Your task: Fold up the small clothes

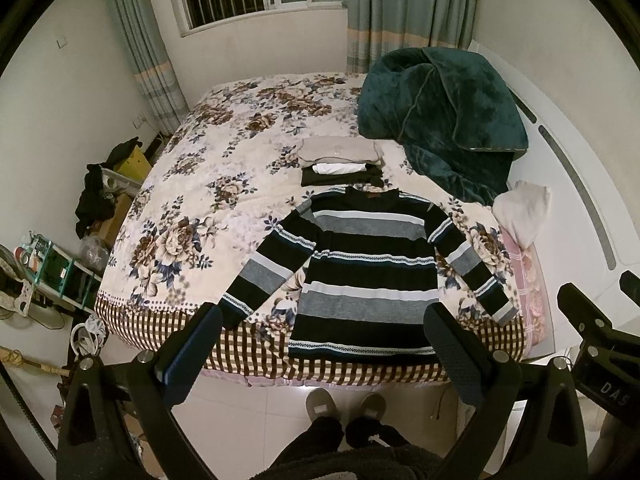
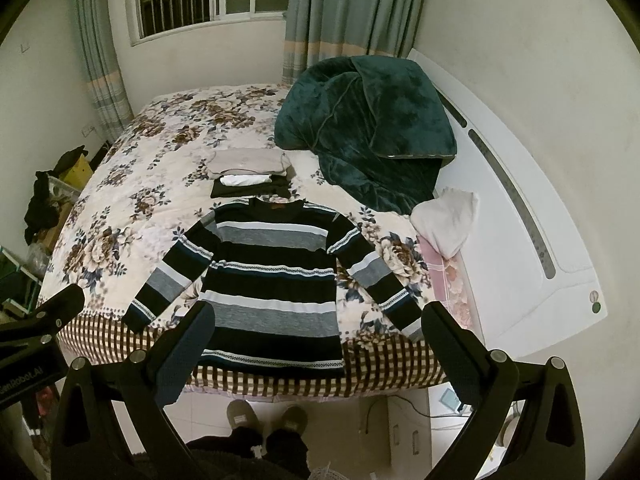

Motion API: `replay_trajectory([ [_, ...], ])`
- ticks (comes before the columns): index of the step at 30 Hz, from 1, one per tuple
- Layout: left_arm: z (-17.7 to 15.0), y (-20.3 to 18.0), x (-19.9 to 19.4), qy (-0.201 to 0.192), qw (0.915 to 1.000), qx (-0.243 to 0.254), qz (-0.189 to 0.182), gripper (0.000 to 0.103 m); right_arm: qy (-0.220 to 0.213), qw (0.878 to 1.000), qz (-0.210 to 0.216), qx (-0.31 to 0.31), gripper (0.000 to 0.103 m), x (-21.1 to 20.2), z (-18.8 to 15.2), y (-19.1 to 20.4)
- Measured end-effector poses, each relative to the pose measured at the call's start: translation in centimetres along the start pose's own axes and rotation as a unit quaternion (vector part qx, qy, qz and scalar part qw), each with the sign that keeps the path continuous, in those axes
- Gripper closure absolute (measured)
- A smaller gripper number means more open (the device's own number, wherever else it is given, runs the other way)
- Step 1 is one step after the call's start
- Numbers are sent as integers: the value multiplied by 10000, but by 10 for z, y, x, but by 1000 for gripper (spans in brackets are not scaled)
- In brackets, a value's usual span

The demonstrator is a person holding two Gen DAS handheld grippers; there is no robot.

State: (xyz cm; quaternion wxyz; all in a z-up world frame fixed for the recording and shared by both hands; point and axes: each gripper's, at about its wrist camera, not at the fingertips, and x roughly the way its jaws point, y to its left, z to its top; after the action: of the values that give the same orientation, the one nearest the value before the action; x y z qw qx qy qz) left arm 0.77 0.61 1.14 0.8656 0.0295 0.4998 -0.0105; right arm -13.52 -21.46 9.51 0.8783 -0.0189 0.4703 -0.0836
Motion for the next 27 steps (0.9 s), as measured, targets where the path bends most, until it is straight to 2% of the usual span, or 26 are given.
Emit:
replay_trajectory([
  [10, 0, 0, 0, -31, 10000, -12, -10, 0, -19, 10000, -5, -3, 0, -4, -1, -1],
  [17, 4, -1, -1, -46, 10000, -14, -5, 0, -41, 10000, 3, -43, 0, -13, 14, 11],
  [27, 3, 1, -2, -67, 10000, -15, -14, 0, -67, 10000, 14, -40, 0, -13, 11, 11],
])
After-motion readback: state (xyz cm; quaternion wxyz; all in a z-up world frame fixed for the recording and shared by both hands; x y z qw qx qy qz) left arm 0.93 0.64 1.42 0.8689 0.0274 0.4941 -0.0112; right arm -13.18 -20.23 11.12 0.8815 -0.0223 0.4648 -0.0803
